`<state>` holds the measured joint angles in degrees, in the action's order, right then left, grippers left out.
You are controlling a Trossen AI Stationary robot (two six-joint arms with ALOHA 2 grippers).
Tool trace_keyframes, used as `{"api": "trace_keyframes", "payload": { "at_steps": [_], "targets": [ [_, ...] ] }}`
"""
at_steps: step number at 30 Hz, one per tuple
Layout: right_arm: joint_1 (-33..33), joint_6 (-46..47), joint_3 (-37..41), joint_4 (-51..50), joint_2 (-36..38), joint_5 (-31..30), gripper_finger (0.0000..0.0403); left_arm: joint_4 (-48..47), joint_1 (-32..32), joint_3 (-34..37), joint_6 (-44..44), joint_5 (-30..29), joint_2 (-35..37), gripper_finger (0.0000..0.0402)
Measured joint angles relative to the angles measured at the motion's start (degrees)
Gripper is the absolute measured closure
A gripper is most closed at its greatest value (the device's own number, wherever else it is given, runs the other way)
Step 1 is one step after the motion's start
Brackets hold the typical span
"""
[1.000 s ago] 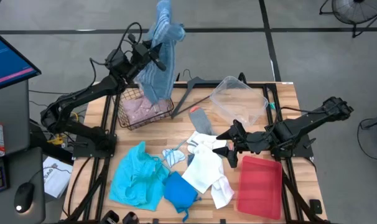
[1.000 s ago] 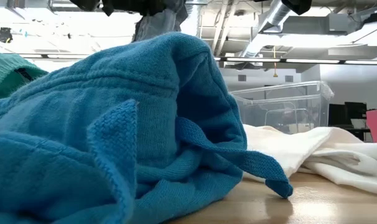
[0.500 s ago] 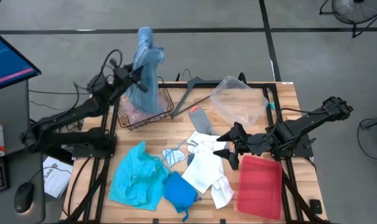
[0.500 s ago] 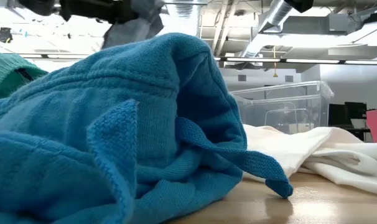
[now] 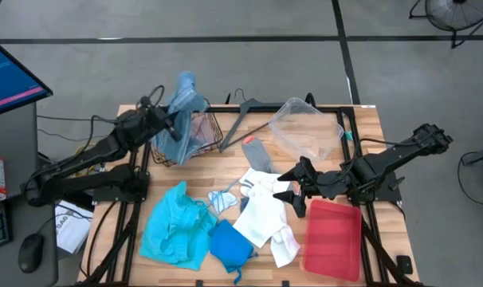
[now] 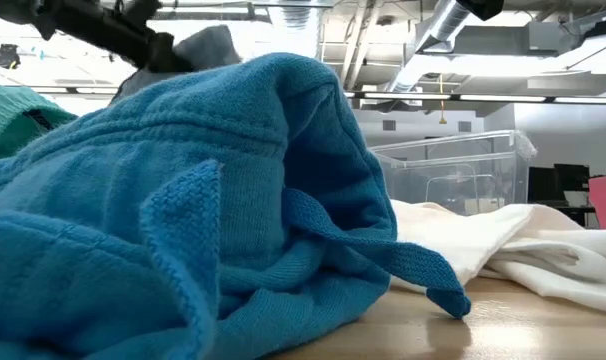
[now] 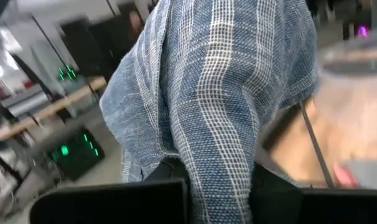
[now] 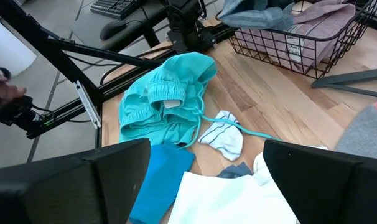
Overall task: Pick & Place Cloths
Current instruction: Put the blue polo shirt into the wire basket
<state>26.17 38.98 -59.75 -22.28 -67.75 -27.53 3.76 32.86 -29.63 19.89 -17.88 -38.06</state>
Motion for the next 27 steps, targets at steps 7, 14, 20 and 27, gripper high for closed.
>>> {"api": "trace_keyframes", "payload": {
  "at_steps": [7,14,20,27],
  "targets": [
    [0.0,-0.2,0.0,0.0,0.0,0.0,0.0094,-4.8,0.0,0.0,-1.8,-0.2,-7.4,0.0379],
    [0.0,-0.4,0.0,0.0,0.0,0.0,0.0094,-5.0,1.4,0.0,-3.7,0.3,-17.4,0.0379],
    [0.0,-0.4,0.0,0.0,0.0,0.0,0.0094,-6.5,3.7,0.0,-8.4,3.3,-23.2,0.0379],
    [0.0,-0.5,0.0,0.0,0.0,0.0,0.0094,-9.0,4.1,-0.2,-10.4,6.1,-25.7,0.0373]
  ]
}}
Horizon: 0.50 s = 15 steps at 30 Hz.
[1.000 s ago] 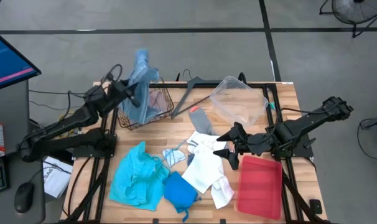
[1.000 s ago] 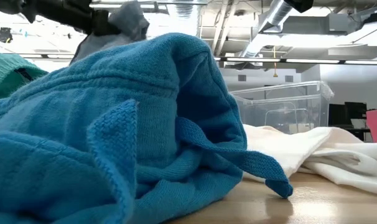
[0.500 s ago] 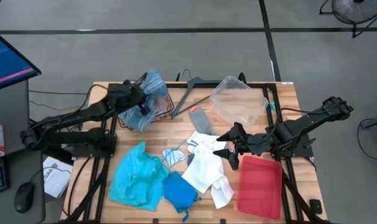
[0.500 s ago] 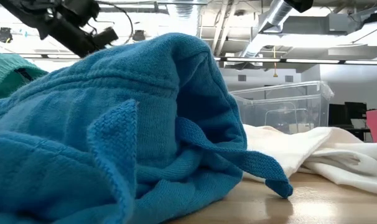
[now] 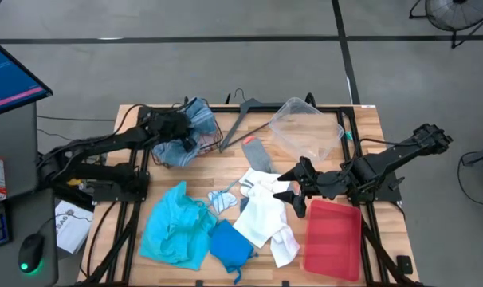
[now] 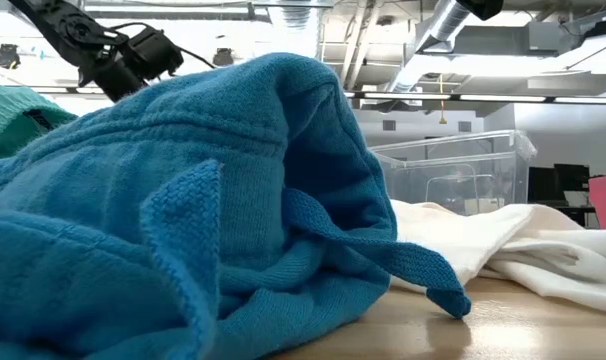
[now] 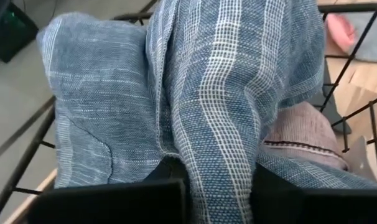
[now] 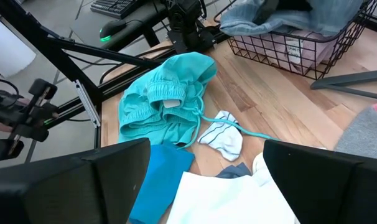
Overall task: Pick & Place Cloths
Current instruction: Put the blue polo shirt into the wire basket
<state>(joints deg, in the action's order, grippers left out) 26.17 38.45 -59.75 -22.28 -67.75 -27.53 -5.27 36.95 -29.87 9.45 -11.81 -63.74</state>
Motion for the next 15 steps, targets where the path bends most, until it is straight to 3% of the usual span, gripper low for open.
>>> {"api": "trace_keyframes", "payload": {
  "at_steps": [5,15],
  "targets": [
    [-0.1,0.0,0.0,0.0,0.0,0.0,0.0094,-1.4,-0.1,-0.3,-3.4,-3.2,0.3,0.0343],
    [-0.1,0.0,0.0,0.0,0.0,0.0,0.0094,-8.2,-0.1,-7.2,-5.0,-0.5,5.5,0.0262]
  ]
}}
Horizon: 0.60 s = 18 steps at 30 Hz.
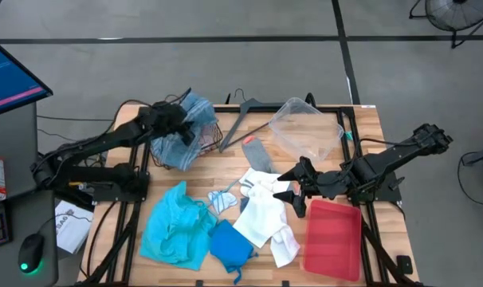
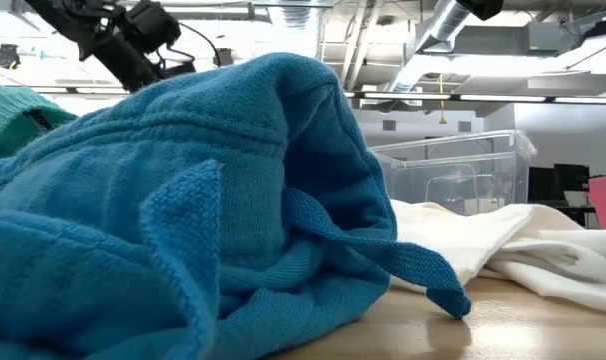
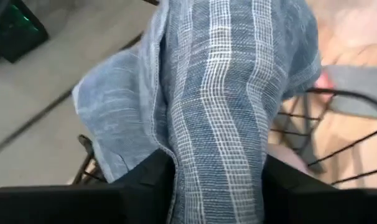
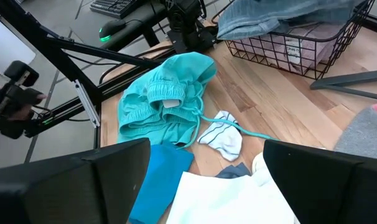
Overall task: Pick & Place Cloths
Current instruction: Put the blue polo shirt into the wire basket
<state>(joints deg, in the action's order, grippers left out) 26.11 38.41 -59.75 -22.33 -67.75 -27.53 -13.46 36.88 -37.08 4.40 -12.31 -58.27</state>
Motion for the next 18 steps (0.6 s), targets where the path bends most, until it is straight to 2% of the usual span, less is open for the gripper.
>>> {"api": "trace_keyframes", "payload": {
  "at_steps": [5,10,14,18],
  "targets": [
    [0.0,-0.9,0.0,0.0,0.0,0.0,0.0094,-9.1,-0.3,-2.0,-0.4,1.9,0.2,0.0223],
    [0.0,-1.3,0.0,0.0,0.0,0.0,0.0094,-17.5,-0.2,-3.3,-0.4,2.5,0.9,0.0203],
    [0.0,-1.5,0.0,0.0,0.0,0.0,0.0094,-18.1,-0.2,-6.2,-0.4,6.1,4.6,0.0200],
    [0.0,-1.5,0.0,-0.2,0.0,0.0,0.0094,-17.7,-0.7,-10.9,-0.4,6.7,9.1,0.0216]
  ]
}}
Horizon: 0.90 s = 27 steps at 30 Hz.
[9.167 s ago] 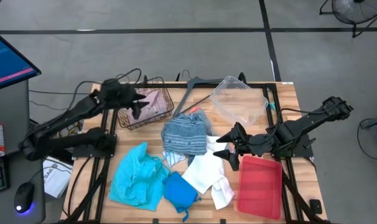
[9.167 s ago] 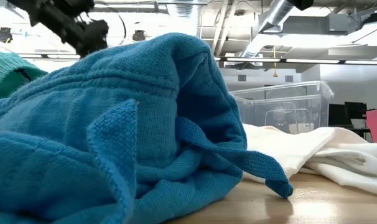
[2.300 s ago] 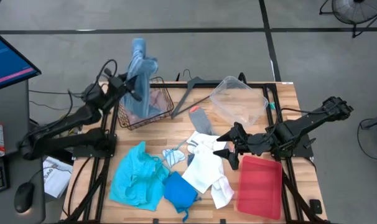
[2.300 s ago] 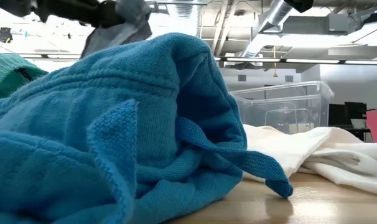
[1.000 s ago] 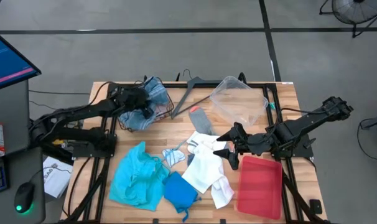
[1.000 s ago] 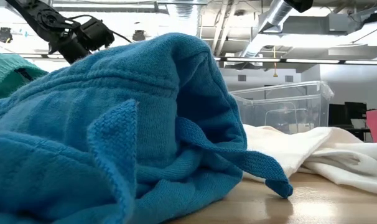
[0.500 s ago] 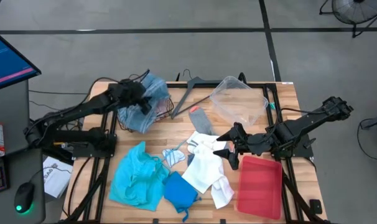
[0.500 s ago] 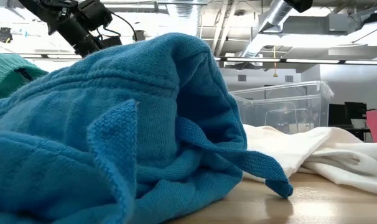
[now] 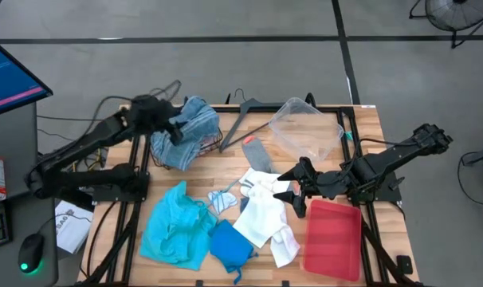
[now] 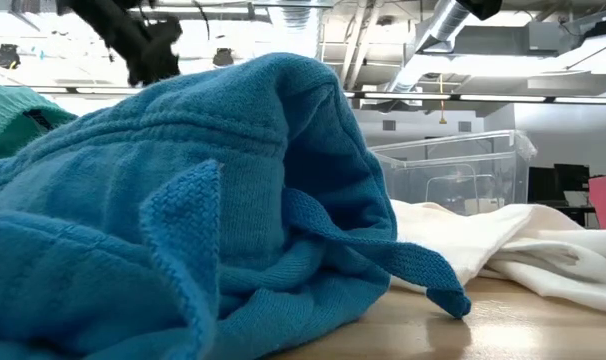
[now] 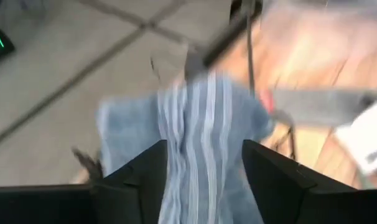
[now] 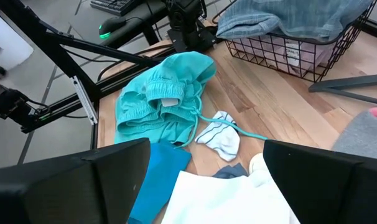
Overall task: Pick & Place Cloths
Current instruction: Put the blue polo shirt into the wire basket
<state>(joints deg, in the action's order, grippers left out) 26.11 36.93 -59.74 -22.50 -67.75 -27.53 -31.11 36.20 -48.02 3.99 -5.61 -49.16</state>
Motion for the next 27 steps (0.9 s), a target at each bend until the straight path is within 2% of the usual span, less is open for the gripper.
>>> {"api": "trace_keyframes", "payload": {
  "at_steps": [2,5,7,9,12,18,22,27],
  "targets": [
    [0.0,0.0,0.0,0.0,0.0,0.0,0.0094,-0.1,-1.0,-1.9,0.0,0.3,2.2,0.0236],
    [0.0,0.0,0.0,0.0,0.0,0.0,0.0094,-0.7,-4.4,-2.4,-0.2,8.2,4.6,0.0277],
    [0.0,0.0,0.0,0.0,0.0,0.0,0.0094,-1.8,-8.4,-2.4,-1.7,12.7,5.1,0.0305],
    [0.0,0.0,0.0,0.0,0.0,0.0,0.0094,-3.3,-13.8,-2.3,-3.0,14.0,4.9,0.0335],
    [0.0,0.0,0.0,-0.3,0.0,0.0,0.0094,-5.1,-23.2,-2.3,-3.1,9.7,4.7,0.0385],
    [0.0,0.2,0.0,-0.5,0.0,0.0,0.0094,-7.0,-44.3,-2.3,-5.2,-11.0,3.3,0.0401],
    [0.0,0.1,0.0,-0.8,0.0,0.0,0.0094,-7.7,-53.8,-2.3,-7.4,-13.9,-1.0,0.0401],
    [0.0,0.2,0.0,-1.0,0.0,0.0,0.0094,-16.0,-57.7,-2.3,-13.0,-14.0,-8.6,0.0401]
  ]
}}
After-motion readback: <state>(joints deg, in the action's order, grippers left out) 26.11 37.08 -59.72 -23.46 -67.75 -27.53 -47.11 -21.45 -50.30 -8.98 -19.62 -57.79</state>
